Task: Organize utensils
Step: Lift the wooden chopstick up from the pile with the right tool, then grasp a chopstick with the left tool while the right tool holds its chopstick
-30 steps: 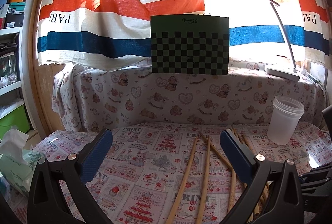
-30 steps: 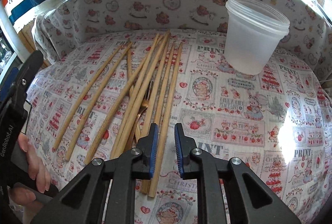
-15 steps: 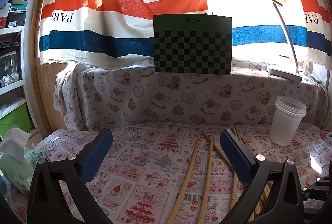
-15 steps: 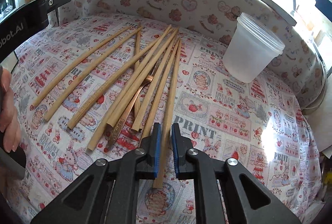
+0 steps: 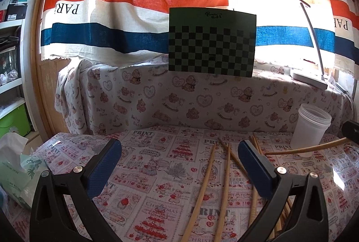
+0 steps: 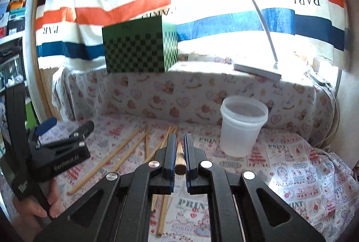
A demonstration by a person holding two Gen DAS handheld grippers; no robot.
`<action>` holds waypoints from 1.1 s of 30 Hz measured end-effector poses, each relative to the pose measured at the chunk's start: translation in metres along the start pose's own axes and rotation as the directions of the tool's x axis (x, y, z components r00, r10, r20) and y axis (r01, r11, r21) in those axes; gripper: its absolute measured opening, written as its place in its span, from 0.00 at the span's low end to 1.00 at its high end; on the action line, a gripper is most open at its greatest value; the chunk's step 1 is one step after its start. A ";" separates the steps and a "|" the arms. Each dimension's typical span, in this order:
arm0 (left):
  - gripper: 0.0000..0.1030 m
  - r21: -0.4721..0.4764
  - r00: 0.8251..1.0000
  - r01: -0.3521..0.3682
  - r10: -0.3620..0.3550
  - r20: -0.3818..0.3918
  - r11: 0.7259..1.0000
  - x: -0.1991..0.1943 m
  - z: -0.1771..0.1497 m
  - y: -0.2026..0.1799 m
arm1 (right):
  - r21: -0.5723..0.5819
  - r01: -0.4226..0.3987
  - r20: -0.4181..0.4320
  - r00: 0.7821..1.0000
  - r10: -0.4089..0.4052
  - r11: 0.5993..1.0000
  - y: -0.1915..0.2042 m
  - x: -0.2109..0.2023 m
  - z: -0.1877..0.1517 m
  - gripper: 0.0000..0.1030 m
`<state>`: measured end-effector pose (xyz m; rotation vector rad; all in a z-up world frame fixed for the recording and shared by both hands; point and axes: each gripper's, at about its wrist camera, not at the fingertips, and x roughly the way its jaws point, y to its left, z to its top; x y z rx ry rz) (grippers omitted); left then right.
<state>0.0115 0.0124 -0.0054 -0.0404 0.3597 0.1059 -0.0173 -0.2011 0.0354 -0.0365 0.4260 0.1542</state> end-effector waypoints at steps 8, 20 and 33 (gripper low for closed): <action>0.66 0.133 0.951 0.185 -0.144 -0.274 0.974 0.030 0.004 -0.013 | 0.097 -0.021 0.110 0.994 0.011 0.995 -0.029 -0.001 0.012 0.07; 0.53 0.156 0.852 0.209 -0.102 -0.513 0.965 0.007 -0.038 -0.012 | 0.107 -0.032 0.080 0.997 0.023 0.994 -0.039 -0.002 0.005 0.07; 0.25 0.041 0.768 0.220 -0.148 -0.624 0.975 0.017 -0.049 0.008 | 0.146 -0.036 0.077 0.997 0.025 0.989 -0.046 -0.003 0.004 0.07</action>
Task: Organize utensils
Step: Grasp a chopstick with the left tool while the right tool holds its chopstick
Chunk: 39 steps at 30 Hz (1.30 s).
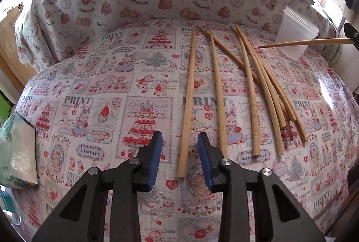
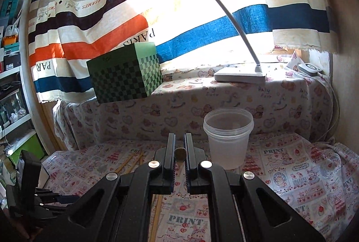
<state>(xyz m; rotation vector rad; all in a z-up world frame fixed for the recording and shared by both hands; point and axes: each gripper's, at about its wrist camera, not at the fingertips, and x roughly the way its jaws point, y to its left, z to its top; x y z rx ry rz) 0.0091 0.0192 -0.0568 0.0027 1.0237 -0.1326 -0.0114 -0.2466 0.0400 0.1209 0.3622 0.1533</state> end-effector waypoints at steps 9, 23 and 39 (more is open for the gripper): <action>0.00 -0.015 0.992 0.063 -0.061 0.110 0.998 -0.051 0.018 0.004 | 0.024 0.005 0.001 1.000 -0.005 1.000 -0.005 0.002 0.000 0.07; 0.23 0.136 0.997 -0.074 0.071 0.030 0.988 -0.006 0.002 -0.035 | 0.034 0.006 -0.003 1.000 -0.006 0.999 -0.009 0.003 0.000 0.07; 0.31 0.048 0.999 -0.029 0.028 0.030 0.998 -0.001 -0.005 -0.025 | 0.062 0.009 0.006 1.000 -0.010 0.998 -0.014 0.000 0.003 0.07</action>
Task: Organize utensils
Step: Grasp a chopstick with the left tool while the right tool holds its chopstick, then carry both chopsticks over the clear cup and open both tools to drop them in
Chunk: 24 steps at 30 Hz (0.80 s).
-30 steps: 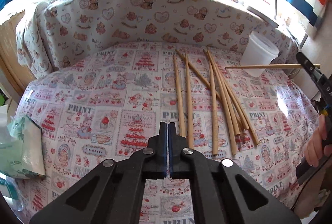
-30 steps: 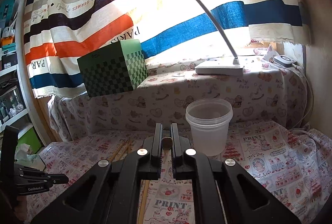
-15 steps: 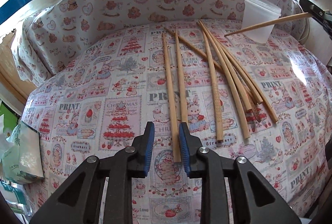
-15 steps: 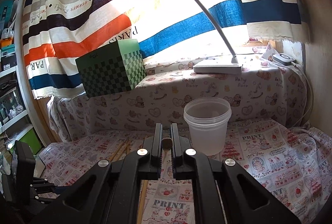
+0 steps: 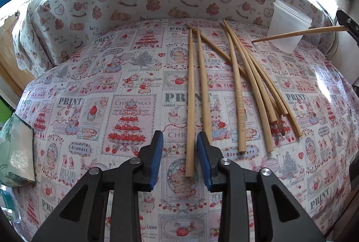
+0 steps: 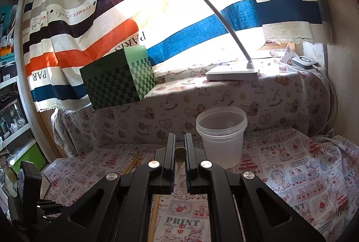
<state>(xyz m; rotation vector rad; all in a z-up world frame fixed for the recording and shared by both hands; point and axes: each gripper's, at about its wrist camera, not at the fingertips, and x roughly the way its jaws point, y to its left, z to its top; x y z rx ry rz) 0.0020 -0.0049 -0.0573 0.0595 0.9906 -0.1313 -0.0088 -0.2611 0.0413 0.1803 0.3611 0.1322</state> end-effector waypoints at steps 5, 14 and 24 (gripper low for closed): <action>0.07 0.011 0.999 0.035 -0.035 0.029 0.999 -0.001 -0.002 0.000 | 0.009 0.000 0.011 1.000 0.000 1.000 -0.003 -0.002 0.002 0.07; 0.06 0.012 0.968 0.050 -0.051 0.247 0.999 -0.067 0.025 0.009 | 0.012 -0.002 0.012 1.000 0.002 1.000 -0.005 -0.002 0.003 0.07; 0.06 0.043 0.909 0.004 -0.021 0.415 0.999 -0.124 0.054 0.006 | 0.016 -0.001 0.031 1.000 0.001 1.000 -0.007 -0.006 0.009 0.07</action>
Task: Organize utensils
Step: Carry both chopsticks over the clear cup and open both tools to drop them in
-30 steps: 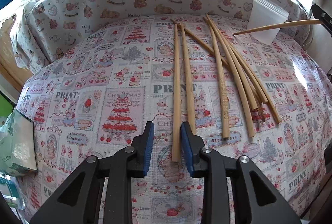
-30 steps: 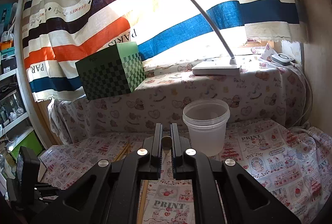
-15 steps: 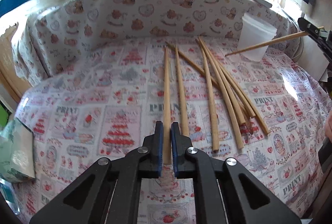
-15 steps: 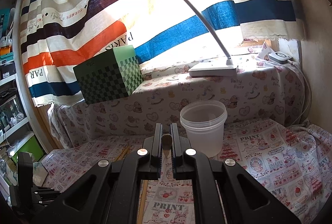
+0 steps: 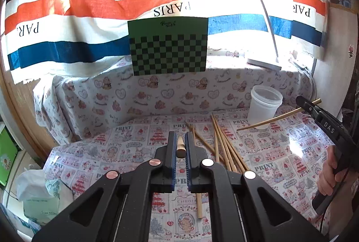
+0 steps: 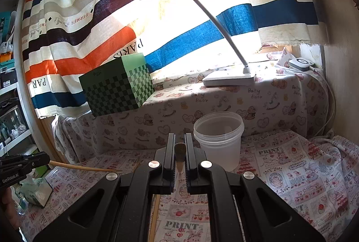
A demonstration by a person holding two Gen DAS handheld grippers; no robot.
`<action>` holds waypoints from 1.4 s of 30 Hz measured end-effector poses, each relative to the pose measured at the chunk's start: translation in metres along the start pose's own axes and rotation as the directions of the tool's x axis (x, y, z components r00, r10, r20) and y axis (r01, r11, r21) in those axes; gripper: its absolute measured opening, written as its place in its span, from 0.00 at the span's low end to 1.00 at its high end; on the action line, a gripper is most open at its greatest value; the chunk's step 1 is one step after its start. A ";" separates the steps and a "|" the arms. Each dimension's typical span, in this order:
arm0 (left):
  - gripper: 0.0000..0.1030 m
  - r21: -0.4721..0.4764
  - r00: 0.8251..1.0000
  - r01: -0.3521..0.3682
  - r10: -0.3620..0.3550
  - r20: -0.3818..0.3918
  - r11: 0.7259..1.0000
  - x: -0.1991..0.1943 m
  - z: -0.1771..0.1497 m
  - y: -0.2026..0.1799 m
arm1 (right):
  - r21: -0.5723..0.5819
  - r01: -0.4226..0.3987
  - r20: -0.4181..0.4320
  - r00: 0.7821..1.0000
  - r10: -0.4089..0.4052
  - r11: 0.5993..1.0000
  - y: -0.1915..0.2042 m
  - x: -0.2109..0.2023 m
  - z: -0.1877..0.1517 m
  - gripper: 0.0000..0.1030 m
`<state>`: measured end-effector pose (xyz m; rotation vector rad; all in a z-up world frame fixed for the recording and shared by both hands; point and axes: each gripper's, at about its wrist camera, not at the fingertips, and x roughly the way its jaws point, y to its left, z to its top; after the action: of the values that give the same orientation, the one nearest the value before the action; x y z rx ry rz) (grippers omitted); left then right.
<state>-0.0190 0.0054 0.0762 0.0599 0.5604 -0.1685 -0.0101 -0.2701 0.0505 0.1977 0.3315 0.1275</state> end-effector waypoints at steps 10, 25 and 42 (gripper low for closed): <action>0.06 0.018 0.991 0.104 -0.105 0.087 0.994 -0.009 0.056 -0.022 | -0.018 0.030 0.086 0.996 -0.029 0.999 0.000 -0.026 0.076 0.07; 0.06 0.138 0.970 0.218 -0.230 0.082 0.966 -0.004 0.126 -0.129 | 0.049 0.134 -0.069 0.989 -0.131 0.990 -0.049 0.033 0.122 0.07; 0.06 0.199 0.971 0.240 -0.234 -0.051 0.950 0.090 0.112 -0.180 | 0.179 0.094 -0.233 0.971 -0.050 0.979 -0.092 0.099 0.102 0.07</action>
<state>0.0835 -0.1963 0.1206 0.1947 0.5750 -0.4607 0.1256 -0.3616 0.0944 0.3601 0.5794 0.0461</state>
